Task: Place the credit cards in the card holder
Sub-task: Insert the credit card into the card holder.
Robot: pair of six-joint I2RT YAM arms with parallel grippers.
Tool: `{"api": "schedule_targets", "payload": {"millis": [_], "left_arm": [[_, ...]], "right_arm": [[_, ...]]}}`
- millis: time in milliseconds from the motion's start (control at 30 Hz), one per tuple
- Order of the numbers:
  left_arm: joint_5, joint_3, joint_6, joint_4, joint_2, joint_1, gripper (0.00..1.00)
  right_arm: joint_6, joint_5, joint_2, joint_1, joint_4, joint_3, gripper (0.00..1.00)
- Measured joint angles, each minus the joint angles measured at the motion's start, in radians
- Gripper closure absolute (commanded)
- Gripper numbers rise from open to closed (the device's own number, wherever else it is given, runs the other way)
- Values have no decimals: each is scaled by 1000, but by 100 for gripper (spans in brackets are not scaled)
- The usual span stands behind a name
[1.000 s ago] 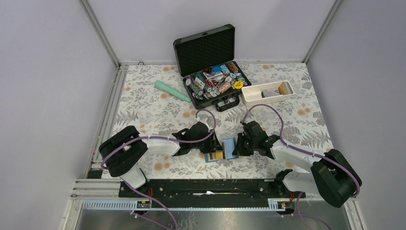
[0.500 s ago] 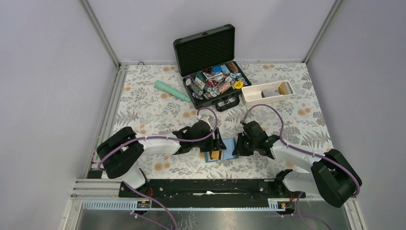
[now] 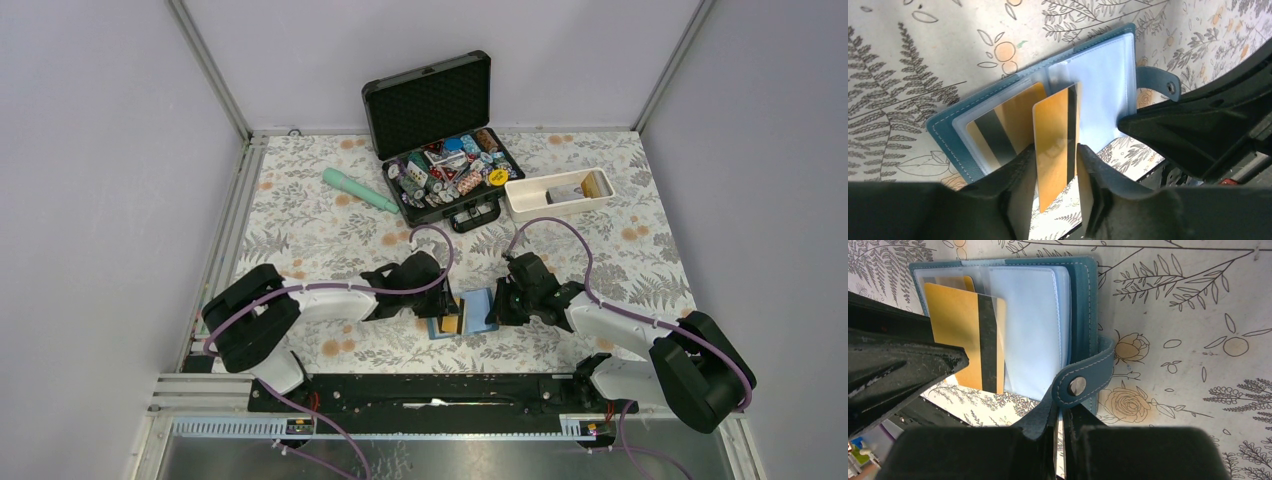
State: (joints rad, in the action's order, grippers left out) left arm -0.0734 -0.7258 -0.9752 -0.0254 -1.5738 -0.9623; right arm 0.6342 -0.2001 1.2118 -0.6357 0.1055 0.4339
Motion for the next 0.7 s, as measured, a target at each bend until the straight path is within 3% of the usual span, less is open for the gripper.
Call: {"api": "schedule_targets", "payload": {"millis": [200, 700], "left_arm": [[22, 13, -22, 19, -2, 0, 99], [27, 169, -208, -264, 9, -2, 100]], "right_arm": [[0, 0, -1, 0, -2, -1, 100], [-1, 0, -1, 0, -2, -1, 100]]}}
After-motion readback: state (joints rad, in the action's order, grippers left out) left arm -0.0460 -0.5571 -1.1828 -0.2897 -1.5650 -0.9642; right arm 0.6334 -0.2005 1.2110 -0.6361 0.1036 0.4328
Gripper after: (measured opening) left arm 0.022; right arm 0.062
